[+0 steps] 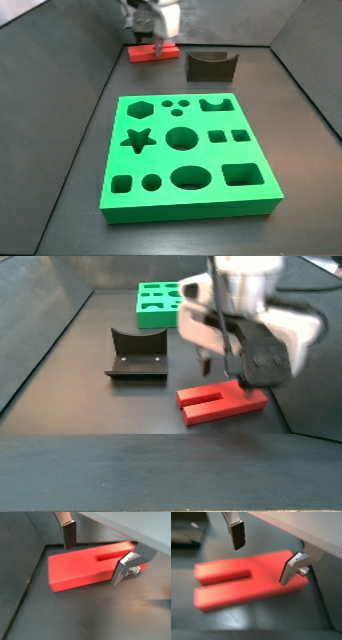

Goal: Pick up the double-square object. Move up. Place the double-square object on the fixture. Regrasp the double-square object. Move to above the board. Insert the double-square object.
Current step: Pick up the double-square object.

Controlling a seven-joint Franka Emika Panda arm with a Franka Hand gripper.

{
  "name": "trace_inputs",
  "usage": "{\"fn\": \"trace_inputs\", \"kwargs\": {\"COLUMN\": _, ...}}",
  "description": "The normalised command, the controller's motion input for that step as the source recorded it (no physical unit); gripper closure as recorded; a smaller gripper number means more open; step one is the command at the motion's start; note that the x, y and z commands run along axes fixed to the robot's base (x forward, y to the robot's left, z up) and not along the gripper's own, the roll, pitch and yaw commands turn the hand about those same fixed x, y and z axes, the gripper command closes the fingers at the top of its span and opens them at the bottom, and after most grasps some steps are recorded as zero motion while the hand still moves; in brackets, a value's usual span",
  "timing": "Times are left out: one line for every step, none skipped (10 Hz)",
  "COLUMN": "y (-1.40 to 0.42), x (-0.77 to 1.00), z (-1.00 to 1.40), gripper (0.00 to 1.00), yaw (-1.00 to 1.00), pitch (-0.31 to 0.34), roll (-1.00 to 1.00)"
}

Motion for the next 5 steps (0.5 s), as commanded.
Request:
{"fn": "trace_inputs", "kwargs": {"y": 0.22, "x": -0.62, "z": -0.77, "gripper": 0.00, "yaw": -0.30, "pitch": -0.161, "roll": 0.06}}
{"fn": "trace_inputs", "kwargs": {"y": 0.06, "x": -0.55, "z": -0.85, "gripper": 0.00, "yaw": -0.36, "pitch": -0.189, "roll": 0.00}}
{"fn": "trace_inputs", "kwargs": {"y": -0.04, "x": -0.19, "z": -0.87, "gripper": 0.00, "yaw": -0.32, "pitch": -0.204, "roll": -0.03}}
{"fn": "trace_inputs", "kwargs": {"y": -0.10, "x": 0.00, "z": -0.85, "gripper": 0.00, "yaw": -0.28, "pitch": -0.213, "roll": -0.03}}
{"fn": "trace_inputs", "kwargs": {"y": -0.10, "x": 0.08, "z": -0.79, "gripper": 0.00, "yaw": -0.24, "pitch": -0.230, "roll": -0.04}}
